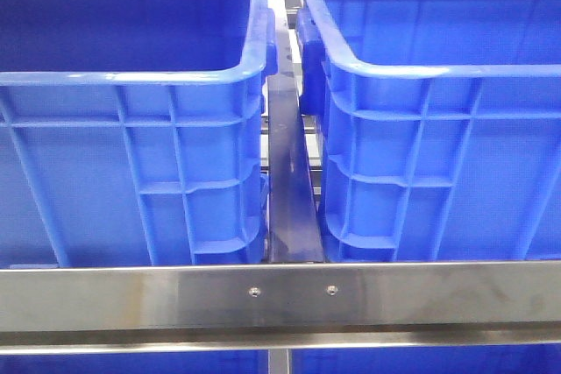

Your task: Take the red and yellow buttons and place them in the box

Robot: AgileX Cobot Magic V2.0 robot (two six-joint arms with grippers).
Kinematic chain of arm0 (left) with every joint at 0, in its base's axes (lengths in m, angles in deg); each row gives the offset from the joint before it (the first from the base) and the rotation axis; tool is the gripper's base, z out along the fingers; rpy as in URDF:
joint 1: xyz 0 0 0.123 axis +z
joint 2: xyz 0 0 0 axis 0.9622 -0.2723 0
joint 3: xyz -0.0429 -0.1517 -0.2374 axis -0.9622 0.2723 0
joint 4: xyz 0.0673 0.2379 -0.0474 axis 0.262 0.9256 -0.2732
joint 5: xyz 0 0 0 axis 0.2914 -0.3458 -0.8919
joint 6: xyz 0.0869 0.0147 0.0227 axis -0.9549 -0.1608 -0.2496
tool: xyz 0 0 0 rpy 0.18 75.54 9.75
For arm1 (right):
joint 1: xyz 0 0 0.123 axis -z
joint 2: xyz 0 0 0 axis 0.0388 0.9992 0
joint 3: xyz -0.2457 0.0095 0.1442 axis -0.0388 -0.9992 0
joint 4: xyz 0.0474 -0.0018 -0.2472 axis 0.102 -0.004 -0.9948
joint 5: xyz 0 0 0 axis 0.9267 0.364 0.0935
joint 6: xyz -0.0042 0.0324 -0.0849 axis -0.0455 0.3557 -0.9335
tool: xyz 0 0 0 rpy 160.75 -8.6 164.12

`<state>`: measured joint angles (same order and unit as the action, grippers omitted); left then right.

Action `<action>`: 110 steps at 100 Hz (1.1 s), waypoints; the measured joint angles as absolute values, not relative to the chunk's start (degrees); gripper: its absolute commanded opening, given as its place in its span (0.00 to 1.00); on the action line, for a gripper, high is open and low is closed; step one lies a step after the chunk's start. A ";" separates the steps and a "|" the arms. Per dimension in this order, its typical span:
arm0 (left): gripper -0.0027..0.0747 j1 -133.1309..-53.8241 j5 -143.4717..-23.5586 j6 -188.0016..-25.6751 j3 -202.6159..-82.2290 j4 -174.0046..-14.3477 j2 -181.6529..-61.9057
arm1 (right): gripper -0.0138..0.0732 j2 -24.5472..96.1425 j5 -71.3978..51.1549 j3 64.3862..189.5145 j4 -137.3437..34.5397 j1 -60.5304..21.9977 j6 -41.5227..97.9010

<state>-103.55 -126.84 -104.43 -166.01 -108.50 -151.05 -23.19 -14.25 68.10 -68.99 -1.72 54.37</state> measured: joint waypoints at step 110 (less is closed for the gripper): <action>0.21 -103.55 -126.84 -104.57 -166.01 -108.50 -151.05 | 0.84 9.22 20.85 106.45 -56.76 -1.72 54.37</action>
